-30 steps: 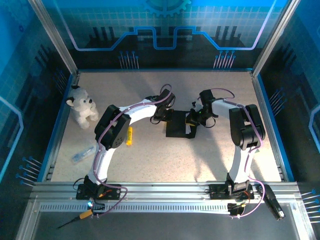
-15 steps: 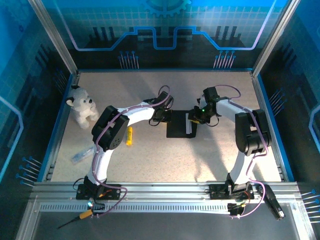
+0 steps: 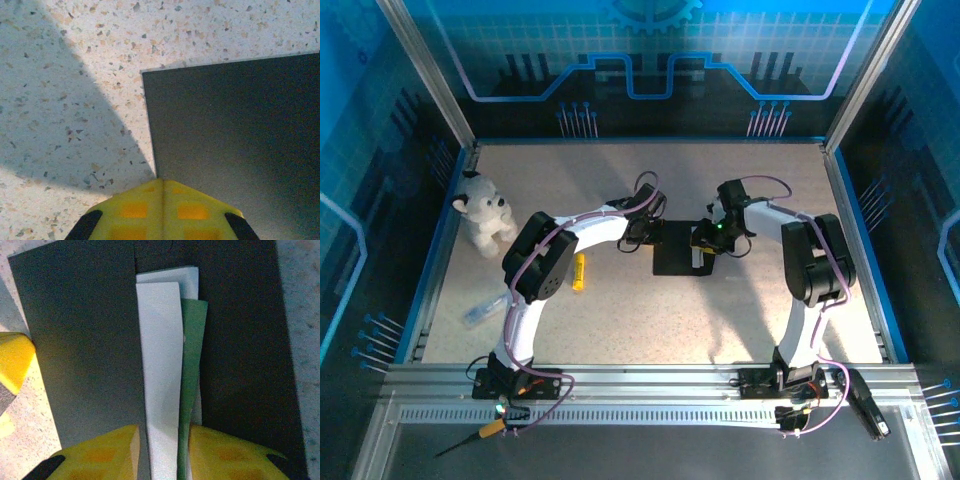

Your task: Place the letter into the envelope and seal it

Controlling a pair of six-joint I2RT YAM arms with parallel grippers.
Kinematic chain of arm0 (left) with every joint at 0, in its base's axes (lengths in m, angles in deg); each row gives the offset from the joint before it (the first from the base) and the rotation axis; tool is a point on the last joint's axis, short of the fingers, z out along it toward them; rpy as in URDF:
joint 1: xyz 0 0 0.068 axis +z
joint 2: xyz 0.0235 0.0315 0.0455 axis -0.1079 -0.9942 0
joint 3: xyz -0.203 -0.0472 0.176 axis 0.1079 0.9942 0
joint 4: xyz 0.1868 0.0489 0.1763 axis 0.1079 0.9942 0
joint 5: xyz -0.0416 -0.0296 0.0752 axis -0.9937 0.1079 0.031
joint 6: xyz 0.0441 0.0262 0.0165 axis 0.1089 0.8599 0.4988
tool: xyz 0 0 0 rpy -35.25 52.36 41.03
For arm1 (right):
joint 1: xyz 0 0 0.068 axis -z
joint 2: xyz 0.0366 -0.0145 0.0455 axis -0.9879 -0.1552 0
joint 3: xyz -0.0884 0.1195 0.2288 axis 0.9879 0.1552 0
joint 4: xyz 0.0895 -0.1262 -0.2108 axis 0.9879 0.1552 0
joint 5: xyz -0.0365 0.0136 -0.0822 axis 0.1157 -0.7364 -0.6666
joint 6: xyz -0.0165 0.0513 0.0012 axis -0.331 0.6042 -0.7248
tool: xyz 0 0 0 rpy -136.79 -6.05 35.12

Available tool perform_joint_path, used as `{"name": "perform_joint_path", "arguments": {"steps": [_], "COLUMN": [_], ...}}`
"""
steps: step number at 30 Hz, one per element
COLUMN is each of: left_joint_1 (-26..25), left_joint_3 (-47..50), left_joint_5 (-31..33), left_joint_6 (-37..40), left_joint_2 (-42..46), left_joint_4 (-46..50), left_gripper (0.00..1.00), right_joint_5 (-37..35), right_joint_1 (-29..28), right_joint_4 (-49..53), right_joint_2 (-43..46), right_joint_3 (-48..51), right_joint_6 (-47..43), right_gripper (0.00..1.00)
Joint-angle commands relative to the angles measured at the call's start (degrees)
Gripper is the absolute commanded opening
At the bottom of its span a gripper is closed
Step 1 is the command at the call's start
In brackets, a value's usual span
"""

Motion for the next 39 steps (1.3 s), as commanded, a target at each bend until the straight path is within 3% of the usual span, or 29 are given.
{"name": "perform_joint_path", "arguments": {"steps": [1,25,39], "left_joint_1": [-1.67,-3.42,-3.68], "left_joint_3": [2.5,2.07,3.74], "left_joint_5": [-2.1,-2.45,-1.34], "left_joint_6": [-1.19,-2.37,-4.57], "left_joint_2": [-2.13,-3.01,0.27], "left_joint_4": [5.16,5.13,4.64], "left_gripper": [0.0,0.0,0.0], "right_joint_5": [-0.78,1.05,-0.95], "right_joint_1": [-1.07,-3.6,0.62], "right_joint_4": [0.33,-2.0,0.21], "right_joint_2": [-1.4,-3.18,7.4], "right_joint_3": [-1.83,-2.75,0.89], "right_joint_6": [0.25,3.37,3.0], "right_gripper": [0.32,0.29,0.31]}}
